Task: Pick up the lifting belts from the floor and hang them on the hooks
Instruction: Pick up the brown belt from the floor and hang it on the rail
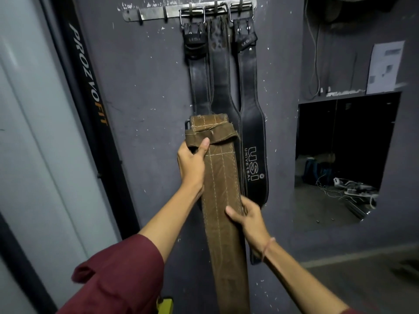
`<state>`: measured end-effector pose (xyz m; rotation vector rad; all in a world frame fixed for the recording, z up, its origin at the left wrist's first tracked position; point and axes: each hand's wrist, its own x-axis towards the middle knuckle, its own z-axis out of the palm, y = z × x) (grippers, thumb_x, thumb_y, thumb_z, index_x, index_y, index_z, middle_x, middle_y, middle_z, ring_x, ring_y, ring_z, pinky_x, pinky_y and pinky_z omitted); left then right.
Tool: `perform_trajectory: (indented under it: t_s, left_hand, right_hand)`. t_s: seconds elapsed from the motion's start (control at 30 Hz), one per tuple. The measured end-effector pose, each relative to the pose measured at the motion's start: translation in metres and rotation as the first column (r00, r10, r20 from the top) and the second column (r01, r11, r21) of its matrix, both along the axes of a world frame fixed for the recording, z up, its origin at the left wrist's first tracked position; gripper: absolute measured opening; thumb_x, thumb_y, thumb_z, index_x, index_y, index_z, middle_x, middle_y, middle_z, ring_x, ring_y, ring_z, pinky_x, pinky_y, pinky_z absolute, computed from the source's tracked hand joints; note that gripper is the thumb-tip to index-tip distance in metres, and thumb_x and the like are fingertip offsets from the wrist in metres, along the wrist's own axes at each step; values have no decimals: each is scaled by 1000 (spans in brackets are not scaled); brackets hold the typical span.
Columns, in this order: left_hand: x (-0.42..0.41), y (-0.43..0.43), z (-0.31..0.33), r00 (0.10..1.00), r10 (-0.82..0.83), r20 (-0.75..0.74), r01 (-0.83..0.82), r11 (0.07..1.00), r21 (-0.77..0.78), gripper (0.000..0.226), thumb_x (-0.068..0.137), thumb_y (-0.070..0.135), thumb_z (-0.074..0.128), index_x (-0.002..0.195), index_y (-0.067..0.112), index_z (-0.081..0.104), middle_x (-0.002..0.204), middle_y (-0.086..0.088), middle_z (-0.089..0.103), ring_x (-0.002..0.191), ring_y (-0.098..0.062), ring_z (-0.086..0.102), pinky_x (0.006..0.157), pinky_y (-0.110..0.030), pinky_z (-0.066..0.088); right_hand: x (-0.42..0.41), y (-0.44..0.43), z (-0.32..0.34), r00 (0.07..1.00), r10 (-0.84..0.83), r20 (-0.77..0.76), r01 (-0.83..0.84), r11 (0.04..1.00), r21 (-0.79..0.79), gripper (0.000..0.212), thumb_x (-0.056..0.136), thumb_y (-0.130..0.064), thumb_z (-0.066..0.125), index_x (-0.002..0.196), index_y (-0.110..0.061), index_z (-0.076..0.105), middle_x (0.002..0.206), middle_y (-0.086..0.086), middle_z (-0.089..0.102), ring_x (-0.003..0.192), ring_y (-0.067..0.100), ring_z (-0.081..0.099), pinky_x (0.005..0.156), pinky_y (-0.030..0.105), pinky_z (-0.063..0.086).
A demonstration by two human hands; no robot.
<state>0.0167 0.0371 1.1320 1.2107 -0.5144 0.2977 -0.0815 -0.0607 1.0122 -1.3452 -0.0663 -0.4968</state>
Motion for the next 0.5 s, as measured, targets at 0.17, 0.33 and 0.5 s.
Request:
perform_trajectory:
  t_s: [0.17,0.33,0.5]
  left_hand:
    - [1,2,8,992,-113,-59,117,991,62,48,82,40,73,113,5,64,108,-16,73,103,-32,70,95,-55,53]
    - [-24,3,-20,994,-103,41,93,974,206,33,100,35,51,120,11,62,111,-4,73,102,-14,70,91,-33,56]
    - [-37,13,-113,998,-52,22,44,958,283,20,97,35,55,112,27,64,108,8,73,104,-5,68,95,-33,54]
  right_hand:
    - [1,3,12,991,-131,32,130,991,20,19,92,-3,60,109,-9,67,105,8,74,103,29,69,79,30,59]
    - [13,8,76,959,-206,192,201,978,45,20,93,0,58,108,-8,67,107,14,72,101,26,69,89,37,57]
    - [40,5,129,946,-279,165,270,960,75,9,92,-7,60,89,-8,68,89,13,71,85,25,68,90,53,55]
